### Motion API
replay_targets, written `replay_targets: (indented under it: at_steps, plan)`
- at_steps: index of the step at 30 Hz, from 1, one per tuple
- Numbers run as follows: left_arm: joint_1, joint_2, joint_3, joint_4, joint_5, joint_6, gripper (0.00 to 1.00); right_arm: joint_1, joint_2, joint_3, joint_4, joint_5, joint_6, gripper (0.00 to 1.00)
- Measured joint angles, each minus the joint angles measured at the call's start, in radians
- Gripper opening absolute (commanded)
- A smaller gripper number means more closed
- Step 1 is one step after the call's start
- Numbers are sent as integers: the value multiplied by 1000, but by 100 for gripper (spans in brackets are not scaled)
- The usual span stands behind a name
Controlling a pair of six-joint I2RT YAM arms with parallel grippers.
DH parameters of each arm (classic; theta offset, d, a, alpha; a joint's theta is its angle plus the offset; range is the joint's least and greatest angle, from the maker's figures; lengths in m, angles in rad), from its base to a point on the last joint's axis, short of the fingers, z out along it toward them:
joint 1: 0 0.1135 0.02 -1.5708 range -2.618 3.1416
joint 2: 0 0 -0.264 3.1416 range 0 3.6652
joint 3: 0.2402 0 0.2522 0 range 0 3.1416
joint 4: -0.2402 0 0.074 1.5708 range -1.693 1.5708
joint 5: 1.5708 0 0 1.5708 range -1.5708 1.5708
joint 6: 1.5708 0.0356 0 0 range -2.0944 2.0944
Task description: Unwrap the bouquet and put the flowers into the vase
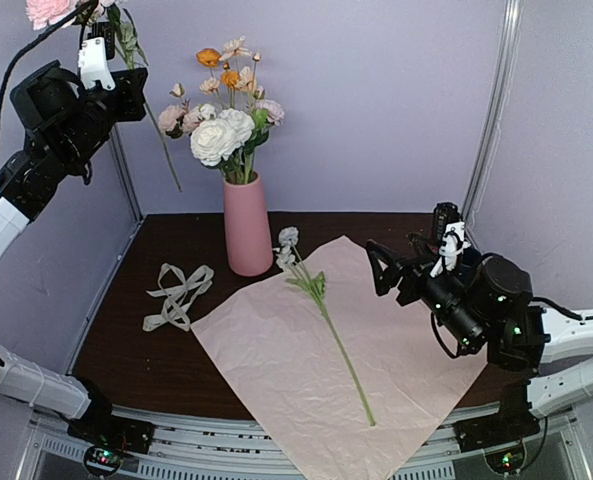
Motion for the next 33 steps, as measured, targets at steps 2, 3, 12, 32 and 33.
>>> replay_targets:
  at_steps: [2,3,12,32,33]
  plan:
    - [48,24,0,39,55,-42,0,-6,6,0,6,1,0,100]
    - [67,36,0,58,82,-64,0,-11,10,0,8,2,0,100]
    - [170,169,54,167,287,-227,0,-60,26,0,27,-2,2,100]
    - [256,351,-27,355,451,-342,0,-121,100,0,39,-60,69,100]
    - [256,356,-35,364,459,-341,0,-123,107,0,40,-63,71,100]
